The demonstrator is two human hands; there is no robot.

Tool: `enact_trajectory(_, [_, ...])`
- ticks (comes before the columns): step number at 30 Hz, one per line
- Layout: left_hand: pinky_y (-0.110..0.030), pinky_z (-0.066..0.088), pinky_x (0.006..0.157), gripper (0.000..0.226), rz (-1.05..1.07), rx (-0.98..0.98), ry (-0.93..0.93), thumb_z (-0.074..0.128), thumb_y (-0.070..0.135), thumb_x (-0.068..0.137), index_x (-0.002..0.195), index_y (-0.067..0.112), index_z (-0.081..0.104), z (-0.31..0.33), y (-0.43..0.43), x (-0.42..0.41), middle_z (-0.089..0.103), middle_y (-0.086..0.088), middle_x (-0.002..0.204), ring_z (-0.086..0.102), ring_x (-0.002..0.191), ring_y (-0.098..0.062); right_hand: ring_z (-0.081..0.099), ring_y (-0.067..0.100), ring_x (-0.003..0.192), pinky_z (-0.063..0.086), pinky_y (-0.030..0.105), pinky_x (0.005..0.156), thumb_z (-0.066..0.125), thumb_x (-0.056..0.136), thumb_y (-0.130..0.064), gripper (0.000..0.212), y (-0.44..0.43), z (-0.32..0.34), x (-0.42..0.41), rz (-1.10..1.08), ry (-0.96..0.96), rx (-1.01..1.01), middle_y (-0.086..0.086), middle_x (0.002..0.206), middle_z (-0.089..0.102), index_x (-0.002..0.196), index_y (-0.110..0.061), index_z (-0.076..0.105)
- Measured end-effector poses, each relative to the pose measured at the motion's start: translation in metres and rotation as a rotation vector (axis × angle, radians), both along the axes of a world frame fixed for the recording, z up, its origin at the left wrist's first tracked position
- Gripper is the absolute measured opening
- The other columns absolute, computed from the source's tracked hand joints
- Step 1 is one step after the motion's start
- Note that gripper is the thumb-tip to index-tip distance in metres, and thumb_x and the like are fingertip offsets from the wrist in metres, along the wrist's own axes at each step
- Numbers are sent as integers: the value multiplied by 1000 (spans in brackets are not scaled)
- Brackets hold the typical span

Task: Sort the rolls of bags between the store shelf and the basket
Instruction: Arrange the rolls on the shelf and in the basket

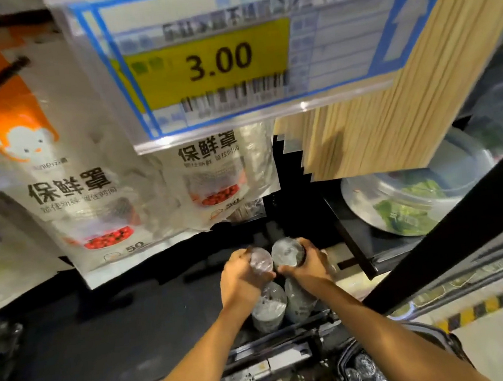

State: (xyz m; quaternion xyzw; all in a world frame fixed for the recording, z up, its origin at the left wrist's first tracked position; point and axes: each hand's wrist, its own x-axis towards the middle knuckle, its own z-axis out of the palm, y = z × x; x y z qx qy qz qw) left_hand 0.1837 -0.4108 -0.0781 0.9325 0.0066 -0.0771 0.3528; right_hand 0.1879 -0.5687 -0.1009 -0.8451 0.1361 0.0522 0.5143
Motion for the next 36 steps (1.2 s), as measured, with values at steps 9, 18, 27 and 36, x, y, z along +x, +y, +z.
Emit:
enact_trajectory(9, [-27, 34, 106, 65, 47, -73, 0, 78, 34, 74, 131, 14, 53, -8, 1, -3, 47, -4, 140, 43, 130, -21, 55, 20, 110, 46, 36, 95, 85, 65, -22, 73, 2, -4, -3, -6, 59, 28, 6, 118, 58, 128, -12, 47])
enact_trajectory(18, [-29, 36, 105, 63, 6, 17, 6, 71, 38, 80, 137, 25, 46, -6, 3, -8, 33, -1, 151, 38, 135, -19, 40, 22, 132, 34, 36, 109, 69, 84, -32, 82, 0, 3, -16, 36, 111, 35, 4, 143, 43, 149, -16, 22])
enact_trajectory(27, [-32, 30, 111, 59, -104, 153, -118, 58, 41, 90, 142, 20, 41, 8, 10, -60, 30, 0, 152, 26, 140, -17, 41, 28, 131, 38, 36, 103, 61, 88, -30, 56, -4, 6, -68, 272, -120, -237, 6, 137, 46, 136, -10, 41])
enact_trajectory(36, [-30, 28, 109, 60, -282, 295, -124, 51, 44, 93, 144, 18, 34, 8, -26, -166, 37, -2, 149, 33, 136, -21, 34, 22, 137, 29, 30, 109, 58, 92, -30, 62, -46, 8, -187, 280, -133, -330, 7, 148, 37, 145, -9, 33])
